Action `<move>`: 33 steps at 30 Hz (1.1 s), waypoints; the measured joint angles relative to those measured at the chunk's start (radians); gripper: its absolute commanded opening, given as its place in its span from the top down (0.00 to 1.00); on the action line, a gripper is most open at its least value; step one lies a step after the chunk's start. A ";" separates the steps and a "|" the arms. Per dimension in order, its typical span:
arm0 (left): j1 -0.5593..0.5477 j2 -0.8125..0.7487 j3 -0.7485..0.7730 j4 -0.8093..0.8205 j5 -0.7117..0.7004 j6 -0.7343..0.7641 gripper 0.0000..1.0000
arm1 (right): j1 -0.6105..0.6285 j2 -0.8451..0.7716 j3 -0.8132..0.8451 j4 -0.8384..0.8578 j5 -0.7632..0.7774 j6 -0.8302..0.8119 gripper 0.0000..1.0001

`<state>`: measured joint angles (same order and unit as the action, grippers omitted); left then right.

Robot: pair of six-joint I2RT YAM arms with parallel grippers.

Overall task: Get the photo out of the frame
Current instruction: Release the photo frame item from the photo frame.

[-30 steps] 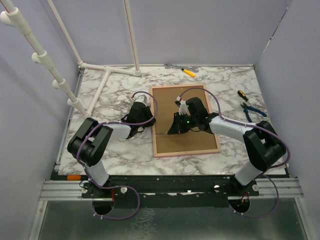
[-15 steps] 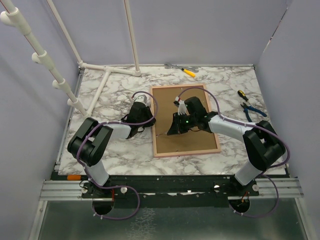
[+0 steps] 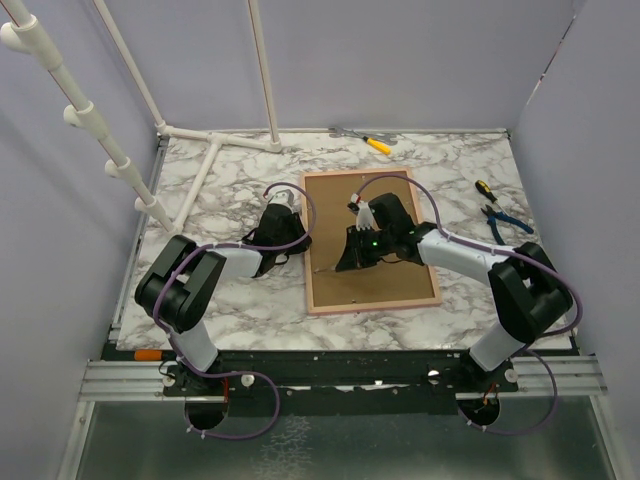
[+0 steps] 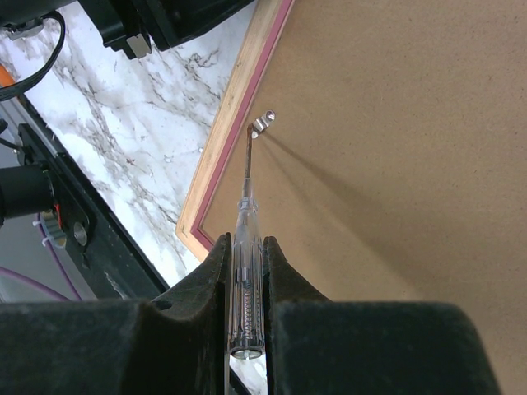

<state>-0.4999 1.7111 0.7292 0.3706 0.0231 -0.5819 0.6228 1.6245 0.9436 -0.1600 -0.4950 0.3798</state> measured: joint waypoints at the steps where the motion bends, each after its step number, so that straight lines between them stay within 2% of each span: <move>1: 0.000 0.000 0.000 0.000 0.000 0.000 0.74 | 0.000 -0.002 0.000 -0.003 0.001 0.000 0.99; 25: 0.000 0.000 0.000 0.000 -0.002 0.000 0.74 | 0.000 -0.049 0.006 -0.080 0.032 -0.015 0.99; 30: 0.000 0.000 0.000 0.001 -0.002 0.004 0.64 | 0.000 -0.068 0.006 -0.080 0.055 -0.014 0.99; 33: 0.000 -0.003 -0.004 0.002 -0.005 0.008 0.53 | 0.000 -0.108 0.000 -0.077 0.109 -0.005 0.99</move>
<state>-0.4999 1.7077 0.7254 0.3729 0.0177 -0.5743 0.6231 1.5162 0.9432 -0.2367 -0.3855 0.3748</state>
